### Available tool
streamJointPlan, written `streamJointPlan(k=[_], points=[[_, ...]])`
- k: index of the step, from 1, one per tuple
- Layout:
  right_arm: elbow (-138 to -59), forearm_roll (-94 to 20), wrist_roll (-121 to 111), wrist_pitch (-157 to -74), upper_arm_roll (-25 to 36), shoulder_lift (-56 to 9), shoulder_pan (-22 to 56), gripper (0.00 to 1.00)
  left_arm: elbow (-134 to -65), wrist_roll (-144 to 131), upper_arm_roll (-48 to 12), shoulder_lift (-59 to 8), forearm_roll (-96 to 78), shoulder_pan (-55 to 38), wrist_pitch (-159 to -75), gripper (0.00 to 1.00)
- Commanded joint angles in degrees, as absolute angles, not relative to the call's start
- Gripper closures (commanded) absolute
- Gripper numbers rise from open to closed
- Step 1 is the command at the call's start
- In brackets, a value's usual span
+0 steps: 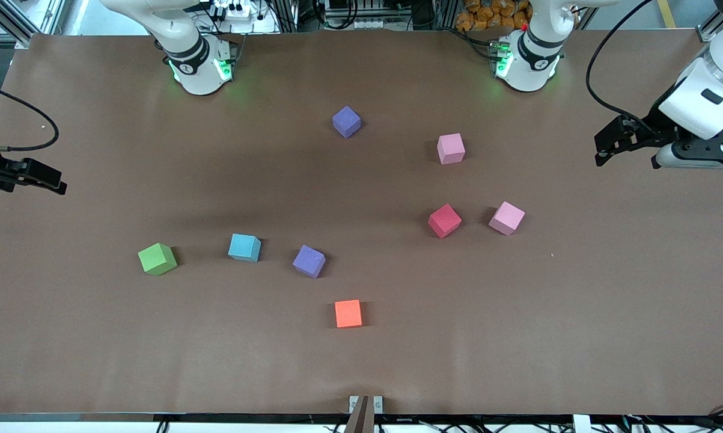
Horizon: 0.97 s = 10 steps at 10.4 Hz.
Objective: Arrange blocks into number 1
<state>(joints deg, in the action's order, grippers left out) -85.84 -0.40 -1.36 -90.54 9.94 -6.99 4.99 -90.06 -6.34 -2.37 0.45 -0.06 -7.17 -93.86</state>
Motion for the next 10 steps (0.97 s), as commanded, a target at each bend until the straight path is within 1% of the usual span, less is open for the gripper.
streamJointPlan(k=[1,8,9,10], points=[[-84.9,0.3,-0.6,-89.6,8.7,-6.9,3.9,0.00,-88.8,-5.8,-2.5,0.1,-1.1,-7.4,-93.3,0.00],[-84.9,0.3,-0.5,-89.6,8.7,-6.9,4.1,0.00,-88.8,-5.8,-2.4,-0.3,-1.1,-6.6,-93.3,0.00],[-84.9,0.2,-0.4,-89.6,8.7,-7.0,4.2,0.00,-88.8,-5.9,-2.2,-0.8,-0.8,-6.5,-93.3,0.00],[-84.9,0.2,-0.4,-89.6,8.7,-7.0,4.2,0.00,-88.8,-5.7,-2.0,-3.1,-0.5,-6.4,-93.3,0.00]])
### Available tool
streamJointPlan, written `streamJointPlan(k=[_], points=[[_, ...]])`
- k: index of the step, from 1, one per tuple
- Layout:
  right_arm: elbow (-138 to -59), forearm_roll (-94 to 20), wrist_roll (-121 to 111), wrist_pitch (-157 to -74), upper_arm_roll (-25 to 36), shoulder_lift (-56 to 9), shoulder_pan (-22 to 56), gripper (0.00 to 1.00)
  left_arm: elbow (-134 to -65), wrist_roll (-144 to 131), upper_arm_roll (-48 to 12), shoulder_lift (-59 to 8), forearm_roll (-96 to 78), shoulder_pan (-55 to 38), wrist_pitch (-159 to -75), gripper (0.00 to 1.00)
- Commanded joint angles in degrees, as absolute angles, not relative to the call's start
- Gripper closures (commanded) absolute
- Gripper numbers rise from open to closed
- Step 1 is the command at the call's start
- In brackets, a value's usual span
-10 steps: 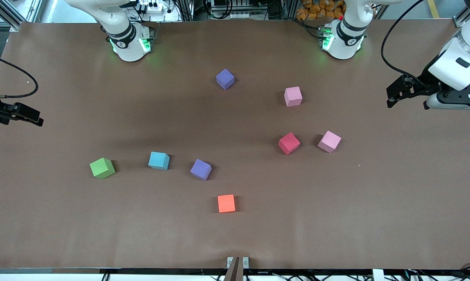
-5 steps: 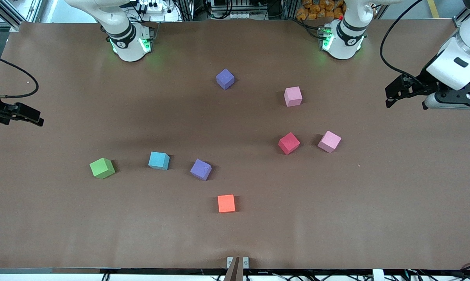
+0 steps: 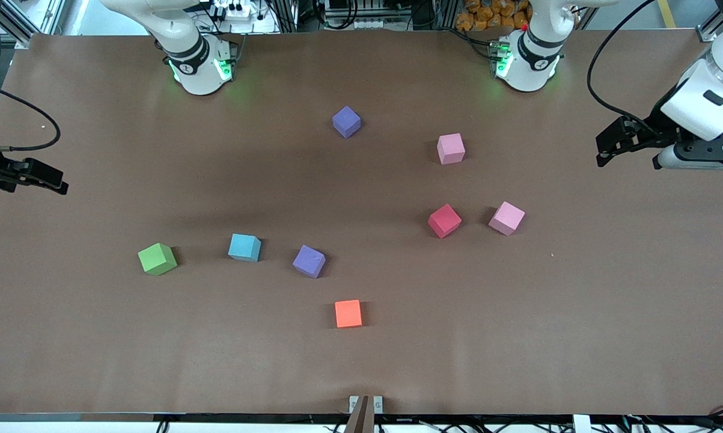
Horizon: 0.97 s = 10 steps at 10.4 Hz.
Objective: Arrange blocks into number 1
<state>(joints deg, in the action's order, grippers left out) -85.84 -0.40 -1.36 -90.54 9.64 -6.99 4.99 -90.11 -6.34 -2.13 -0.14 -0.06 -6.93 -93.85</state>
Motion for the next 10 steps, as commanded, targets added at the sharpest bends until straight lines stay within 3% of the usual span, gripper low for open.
streamJointPlan(k=[1,5,7,10], points=[[-84.9,0.2,-0.4,-89.6,8.7,-7.1,4.3,0.00,-88.8,-5.7,-1.6,-6.3,-0.3,-6.5,-93.3,0.00],[-85.0,0.1,-0.4,-90.3,8.7,-8.4,4.4,0.00,-88.9,-6.5,-1.7,-13.6,3.6,-6.3,-94.0,0.00],[-85.1,-4.0,-0.4,-91.2,8.8,-11.7,4.1,0.00,-88.8,-6.2,-2.0,-18.8,1.9,-6.6,-96.7,0.00],[-85.6,-6.5,-0.9,-96.7,8.8,-19.7,3.8,0.00,-92.7,-7.1,-2.6,-20.0,1.7,-10.4,-102.5,0.00]])
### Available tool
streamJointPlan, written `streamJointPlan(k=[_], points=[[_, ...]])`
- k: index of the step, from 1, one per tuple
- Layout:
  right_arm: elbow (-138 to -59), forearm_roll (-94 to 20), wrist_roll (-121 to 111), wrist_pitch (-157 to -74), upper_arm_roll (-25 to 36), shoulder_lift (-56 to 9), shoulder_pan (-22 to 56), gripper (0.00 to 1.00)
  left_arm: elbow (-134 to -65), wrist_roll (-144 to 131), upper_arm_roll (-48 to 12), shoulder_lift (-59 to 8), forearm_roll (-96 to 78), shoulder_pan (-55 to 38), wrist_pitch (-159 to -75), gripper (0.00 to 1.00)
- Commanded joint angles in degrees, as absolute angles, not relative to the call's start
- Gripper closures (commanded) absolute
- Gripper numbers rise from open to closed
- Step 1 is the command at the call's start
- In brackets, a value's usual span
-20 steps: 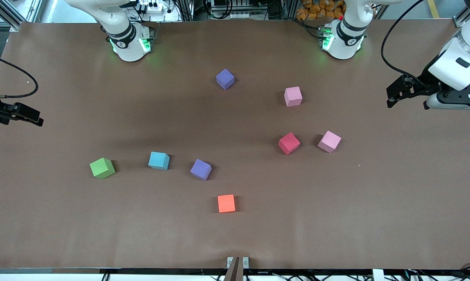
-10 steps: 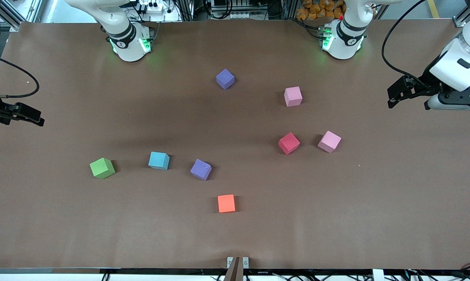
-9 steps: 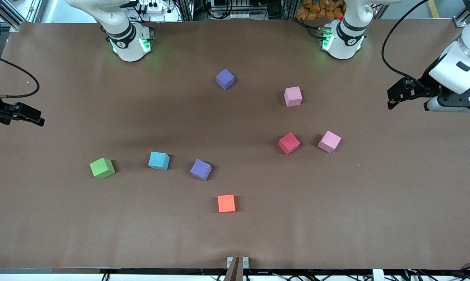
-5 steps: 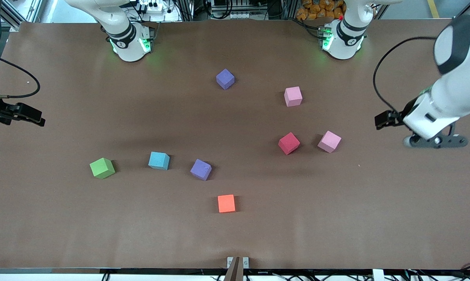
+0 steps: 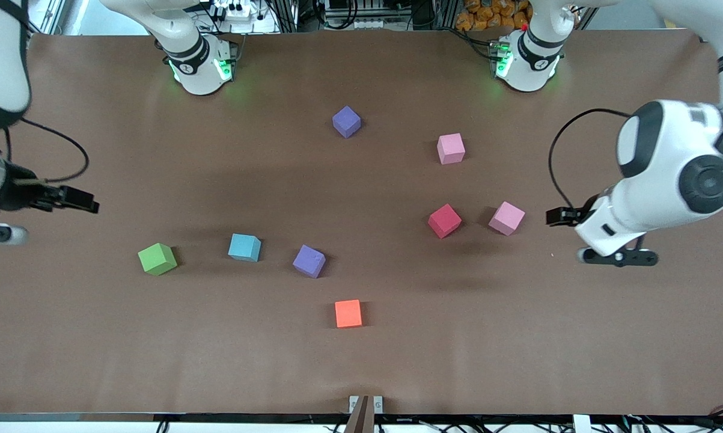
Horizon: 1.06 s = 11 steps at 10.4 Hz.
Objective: Arrange blocks into number 1
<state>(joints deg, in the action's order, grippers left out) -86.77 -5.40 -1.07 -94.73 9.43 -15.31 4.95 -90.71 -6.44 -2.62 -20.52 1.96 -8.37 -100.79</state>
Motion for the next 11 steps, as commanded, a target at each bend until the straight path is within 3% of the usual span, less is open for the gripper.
streamJointPlan(k=[1,3,6,11], points=[[-85.7,-6.4,-4.3,-98.3,8.9,-22.5,3.7,0.00,-95.0,-7.3,-2.6,-19.3,1.8,-11.1,-103.7,0.00],[-85.7,-6.0,-14.0,-101.6,8.9,-26.7,2.6,0.00,-100.3,-7.9,-2.7,-17.3,1.8,-12.5,-107.2,0.00],[-86.0,-5.7,-27.9,-105.9,8.9,-32.5,2.0,0.00,-101.6,-14.3,-3.2,-17.4,1.9,-16.6,-107.8,0.00],[-88.4,-5.7,-29.2,-111.4,8.9,-36.7,3.2,0.00,-98.8,-41.9,-4.8,-22.4,-0.9,-36.8,-108.1,0.00]])
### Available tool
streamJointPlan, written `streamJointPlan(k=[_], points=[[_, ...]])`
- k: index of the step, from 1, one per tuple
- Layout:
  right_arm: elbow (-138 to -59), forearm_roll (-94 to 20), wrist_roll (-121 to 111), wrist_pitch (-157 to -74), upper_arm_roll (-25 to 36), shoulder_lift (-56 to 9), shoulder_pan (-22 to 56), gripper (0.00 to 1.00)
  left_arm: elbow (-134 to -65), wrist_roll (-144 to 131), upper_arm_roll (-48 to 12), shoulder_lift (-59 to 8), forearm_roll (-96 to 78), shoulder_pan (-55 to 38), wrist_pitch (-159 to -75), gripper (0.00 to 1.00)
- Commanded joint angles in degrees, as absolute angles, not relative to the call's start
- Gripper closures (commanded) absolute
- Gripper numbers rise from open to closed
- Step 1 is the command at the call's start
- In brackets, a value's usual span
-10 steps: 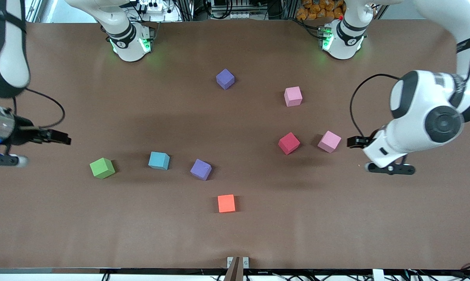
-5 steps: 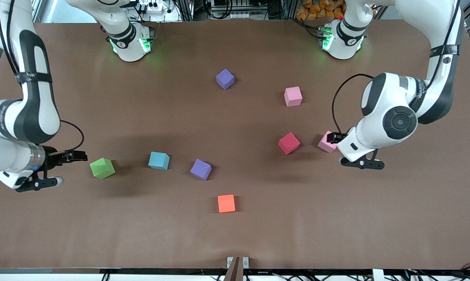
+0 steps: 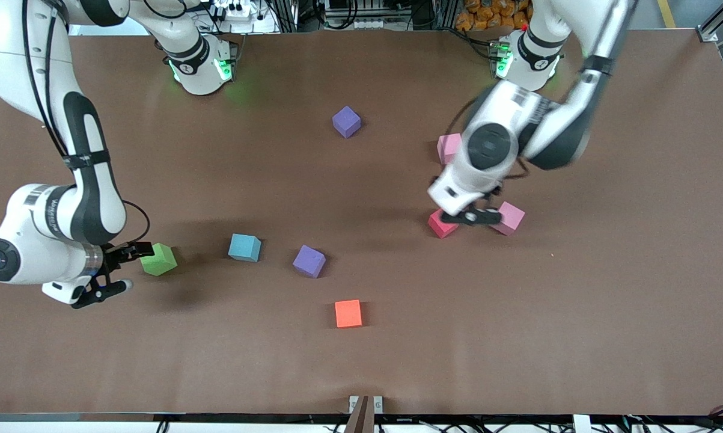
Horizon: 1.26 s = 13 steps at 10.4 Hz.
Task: Arrange blocks into number 1
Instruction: 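Grasp the green cube with the right gripper while the left gripper reaches the purple cube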
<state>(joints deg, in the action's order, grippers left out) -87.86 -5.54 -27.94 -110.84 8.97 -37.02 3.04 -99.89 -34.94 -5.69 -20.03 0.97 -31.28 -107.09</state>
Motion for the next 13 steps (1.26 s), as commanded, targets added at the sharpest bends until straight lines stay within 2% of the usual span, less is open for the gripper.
streamJointPlan(k=[1,6,9,10,13], points=[[-88.5,-5.7,-29.2,-111.7,8.9,-36.9,3.6,0.00,-98.8,-49.0,-4.8,-23.5,-1.1,-40.2,-108.6,0.00],[-92.5,-5.7,-29.4,-117.2,8.9,-37.3,4.7,0.00,-98.8,-88.0,-4.8,-30.3,-8.4,-55.0,-121.4,0.00],[-92.7,-5.7,-29.4,-117.7,8.9,-37.9,5.0,0.00,-100.6,-99.1,-6.8,-31.0,-10.6,-57.4,-124.7,0.00],[-93.8,-5.7,-29.5,-118.9,8.9,-37.8,5.0,0.00,-103.1,-101.6,-7.5,-29.5,-11.2,-57.5,-126.4,0.00],[-95.2,-5.6,-32.1,-121.6,9.0,-38.0,5.0,0.00,-117.6,-111.4,-11.2,-22.2,-10.4,-59.6,-140.3,0.00]])
